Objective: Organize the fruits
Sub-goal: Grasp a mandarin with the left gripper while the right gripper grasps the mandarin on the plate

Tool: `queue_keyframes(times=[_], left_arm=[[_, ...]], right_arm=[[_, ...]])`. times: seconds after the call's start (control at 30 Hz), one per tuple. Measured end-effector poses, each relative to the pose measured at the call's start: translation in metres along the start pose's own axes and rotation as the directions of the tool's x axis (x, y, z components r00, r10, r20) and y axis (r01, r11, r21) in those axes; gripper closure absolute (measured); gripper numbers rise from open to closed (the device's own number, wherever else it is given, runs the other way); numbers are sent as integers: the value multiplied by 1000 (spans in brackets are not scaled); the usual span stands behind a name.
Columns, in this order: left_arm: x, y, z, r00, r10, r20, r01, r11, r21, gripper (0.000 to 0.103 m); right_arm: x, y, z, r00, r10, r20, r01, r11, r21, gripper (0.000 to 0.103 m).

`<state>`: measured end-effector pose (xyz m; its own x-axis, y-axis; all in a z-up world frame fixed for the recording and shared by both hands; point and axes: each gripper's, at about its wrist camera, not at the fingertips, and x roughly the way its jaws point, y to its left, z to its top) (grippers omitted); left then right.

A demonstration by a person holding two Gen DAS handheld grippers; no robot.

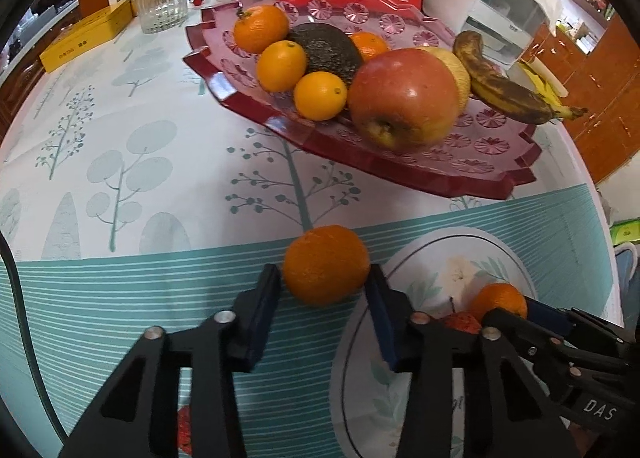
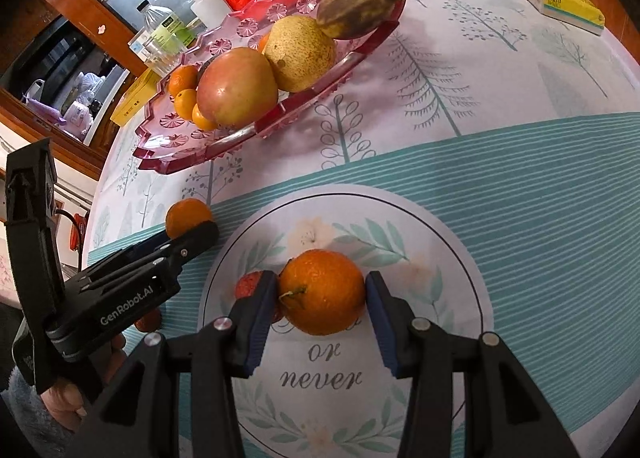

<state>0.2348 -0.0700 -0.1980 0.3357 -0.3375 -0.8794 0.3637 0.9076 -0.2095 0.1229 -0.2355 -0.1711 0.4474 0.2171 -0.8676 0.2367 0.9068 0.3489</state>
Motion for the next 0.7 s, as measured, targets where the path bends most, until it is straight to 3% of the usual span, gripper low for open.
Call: queue_keyframes(times=[0.3, 0.7], left_arm=[[-10, -1, -8, 1000, 8, 8, -8, 1000, 5, 66], [-56, -3, -32, 999, 14, 33, -14, 1000, 0, 66]], right_arm=[[-1, 3, -2, 1000, -19, 3, 19, 1000, -8, 59], [-21, 12, -15, 1000, -11, 19, 11, 1000, -22, 59]])
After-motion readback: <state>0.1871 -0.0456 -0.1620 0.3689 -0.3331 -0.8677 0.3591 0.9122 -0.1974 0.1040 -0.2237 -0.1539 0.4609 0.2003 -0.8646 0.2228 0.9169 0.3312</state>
